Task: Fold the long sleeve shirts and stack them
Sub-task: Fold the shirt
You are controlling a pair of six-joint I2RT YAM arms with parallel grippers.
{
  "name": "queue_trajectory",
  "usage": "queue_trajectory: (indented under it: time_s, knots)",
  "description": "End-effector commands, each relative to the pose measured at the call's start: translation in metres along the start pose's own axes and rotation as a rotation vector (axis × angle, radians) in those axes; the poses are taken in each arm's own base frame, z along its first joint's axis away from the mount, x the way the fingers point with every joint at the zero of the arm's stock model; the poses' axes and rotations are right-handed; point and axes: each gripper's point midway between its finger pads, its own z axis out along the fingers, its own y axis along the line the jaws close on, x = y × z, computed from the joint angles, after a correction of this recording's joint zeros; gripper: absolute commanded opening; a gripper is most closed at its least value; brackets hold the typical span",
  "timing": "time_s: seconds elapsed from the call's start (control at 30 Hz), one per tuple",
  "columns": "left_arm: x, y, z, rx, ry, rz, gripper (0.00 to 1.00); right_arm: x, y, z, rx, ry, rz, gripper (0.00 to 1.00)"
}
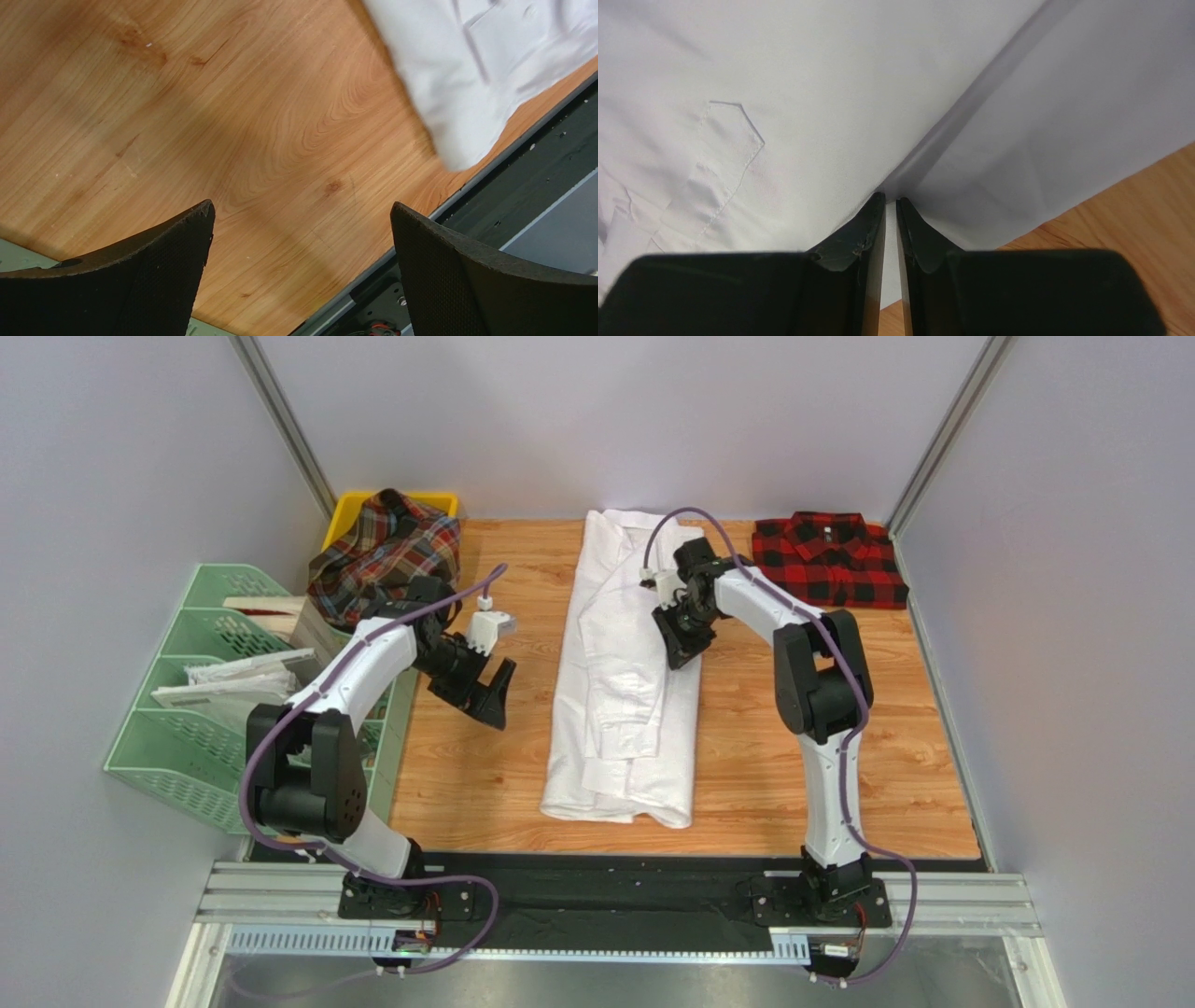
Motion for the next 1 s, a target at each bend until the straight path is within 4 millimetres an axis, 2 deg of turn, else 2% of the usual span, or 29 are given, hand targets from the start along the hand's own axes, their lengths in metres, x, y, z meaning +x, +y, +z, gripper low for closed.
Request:
queue_trajectory:
  time_s: [0.0,0.03,0.07,0.1,0.13,0.17,0.2,0.27,0.3,0.33,0.37,0.4,0.47,0.5,0.57,0.6,0.63,0.8,0.9,0.97]
  knots:
    - [-0.014,-0.018,-0.001,0.053,-0.063,0.131,0.99,0.0,-0.033,-0.011,0.078,0.024,-0.106,0.22]
    - [-0.013,-0.023,0.001,0.056,-0.062,0.18,0.99,-0.002,-0.028,-0.018,0.054,0.019,-0.124,0.25]
    - [-0.014,-0.027,0.002,0.062,-0.07,0.215,0.99,-0.013,-0.024,-0.035,0.053,-0.021,-0.154,0.28]
    - [-0.016,-0.033,0.004,0.065,-0.073,0.264,0.98,-0.018,-0.013,-0.044,0.005,-0.048,-0.177,0.36]
    - [-0.014,-0.037,0.002,0.055,-0.082,0.332,0.97,-0.016,-0.004,-0.055,-0.025,-0.055,-0.19,0.39]
    - [-0.016,-0.039,0.002,0.045,-0.097,0.383,0.95,-0.017,0.007,-0.078,-0.04,-0.097,-0.212,0.43]
    - [-0.017,-0.048,0.004,0.055,-0.106,0.454,0.92,-0.017,0.022,-0.087,-0.1,-0.127,-0.231,0.5]
    - [-0.018,-0.058,0.001,0.039,-0.155,0.609,0.91,-0.008,0.039,-0.108,-0.139,-0.161,-0.272,0.53]
    - [-0.019,-0.067,0.002,0.044,-0.174,0.678,0.91,0.006,0.048,-0.12,-0.157,-0.177,-0.313,0.53]
    - [-0.017,-0.074,0.0,0.046,-0.2,0.735,0.91,0.017,0.051,-0.122,-0.162,-0.17,-0.333,0.53]
    - [-0.022,-0.082,0.0,0.06,-0.238,0.814,0.91,0.027,0.053,-0.122,-0.165,-0.163,-0.35,0.52]
    - [-0.022,-0.096,0.004,0.088,-0.251,0.871,0.86,0.05,0.057,-0.12,-0.172,-0.136,-0.375,0.5]
    - [-0.031,-0.112,0.01,0.109,-0.276,0.926,0.81,0.07,0.058,-0.114,-0.179,-0.104,-0.377,0.46]
    - [-0.03,-0.126,0.022,0.147,-0.25,0.953,0.74,0.09,0.061,-0.105,-0.199,-0.071,-0.35,0.41]
    - [-0.043,-0.14,0.033,0.165,-0.263,0.971,0.69,0.108,0.065,-0.094,-0.217,-0.039,-0.307,0.38]
    - [-0.04,-0.151,0.049,0.208,-0.227,0.956,0.66,0.11,0.066,-0.088,-0.22,-0.048,-0.29,0.35]
    - [-0.048,-0.158,0.053,0.218,-0.235,0.961,0.64,0.126,0.07,-0.08,-0.24,-0.017,-0.229,0.34]
    - [-0.055,-0.188,0.092,0.265,-0.192,0.977,0.49,0.142,0.084,-0.063,-0.306,-0.002,-0.088,0.29]
    - [-0.048,-0.189,0.111,0.25,-0.141,0.975,0.46,0.152,0.088,-0.052,-0.328,0.031,-0.032,0.28]
    - [-0.04,-0.182,0.121,0.231,-0.093,0.964,0.44,0.158,0.09,-0.046,-0.343,0.06,0.008,0.27]
